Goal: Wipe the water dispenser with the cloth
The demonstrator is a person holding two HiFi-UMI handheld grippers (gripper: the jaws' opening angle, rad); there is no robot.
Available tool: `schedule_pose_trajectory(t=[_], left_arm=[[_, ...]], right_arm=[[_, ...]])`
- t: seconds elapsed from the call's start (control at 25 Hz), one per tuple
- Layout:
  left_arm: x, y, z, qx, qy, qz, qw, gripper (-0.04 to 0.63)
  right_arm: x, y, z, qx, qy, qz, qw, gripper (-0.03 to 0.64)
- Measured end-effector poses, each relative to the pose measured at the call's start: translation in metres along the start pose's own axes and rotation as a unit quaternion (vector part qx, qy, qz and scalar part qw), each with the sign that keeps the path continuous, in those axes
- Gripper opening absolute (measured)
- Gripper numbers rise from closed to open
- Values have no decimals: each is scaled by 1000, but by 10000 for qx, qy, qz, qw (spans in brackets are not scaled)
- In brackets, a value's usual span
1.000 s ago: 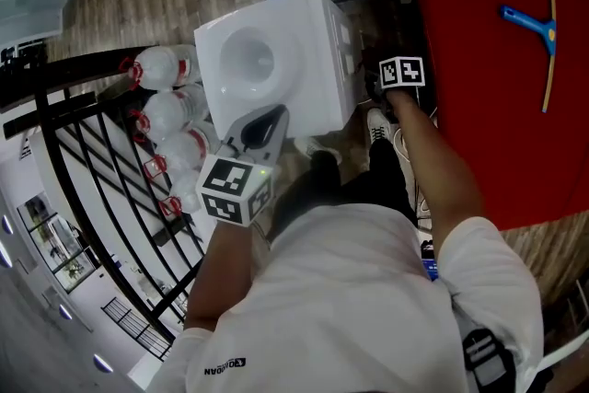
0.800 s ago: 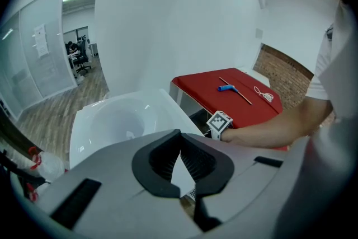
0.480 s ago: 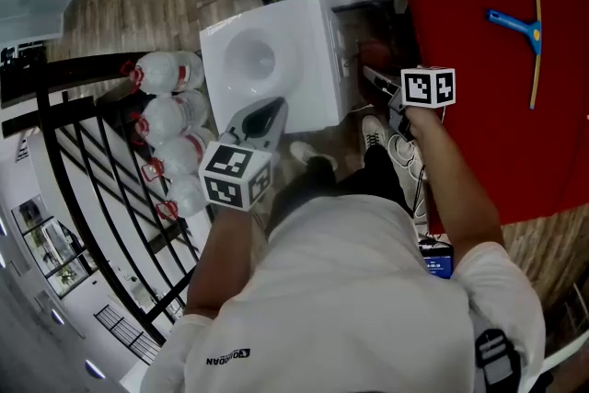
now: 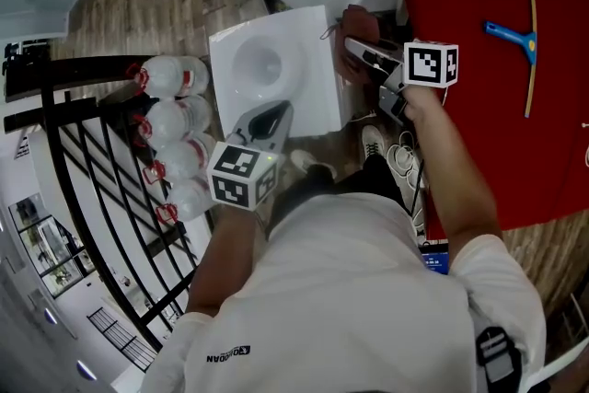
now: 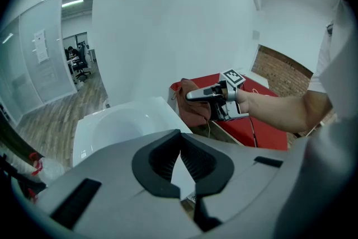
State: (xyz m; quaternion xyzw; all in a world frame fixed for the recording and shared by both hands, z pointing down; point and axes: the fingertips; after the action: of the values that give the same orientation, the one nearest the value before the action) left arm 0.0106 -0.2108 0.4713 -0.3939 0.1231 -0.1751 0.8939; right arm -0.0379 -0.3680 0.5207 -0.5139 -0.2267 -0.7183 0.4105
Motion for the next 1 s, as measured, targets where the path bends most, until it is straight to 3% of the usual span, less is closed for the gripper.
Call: schedule_pose_trajectory(t=[0.2,0.52,0.72,1.0], left_arm=[[-7,-3,1,5,70,-16,10000,-11],[-8,-3,0,-1,185,45,9998,-11],[-16,-4,4,-11,207,-23,9998,-11],[-23,8,17,-72,317,-159,9993,-11]], right_arm=[[37,-18,-7,33,-171,247,9995,54],[107,-34,0,-376,-210,902,9950,54],[173,-44,25,-718,-247,1468,9862,54],[242,-59,68,-1183,-472,1919,9731,54]])
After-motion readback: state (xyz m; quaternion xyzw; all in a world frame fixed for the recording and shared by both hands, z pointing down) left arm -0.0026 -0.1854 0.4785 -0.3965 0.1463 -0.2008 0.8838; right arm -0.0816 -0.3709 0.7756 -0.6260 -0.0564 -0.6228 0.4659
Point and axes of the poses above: the fingertips, and each gripper's own axes: y backward along the fingers, x to its right, z out of its underside, and after that the axes turned 3 degrees about -y, right-handed
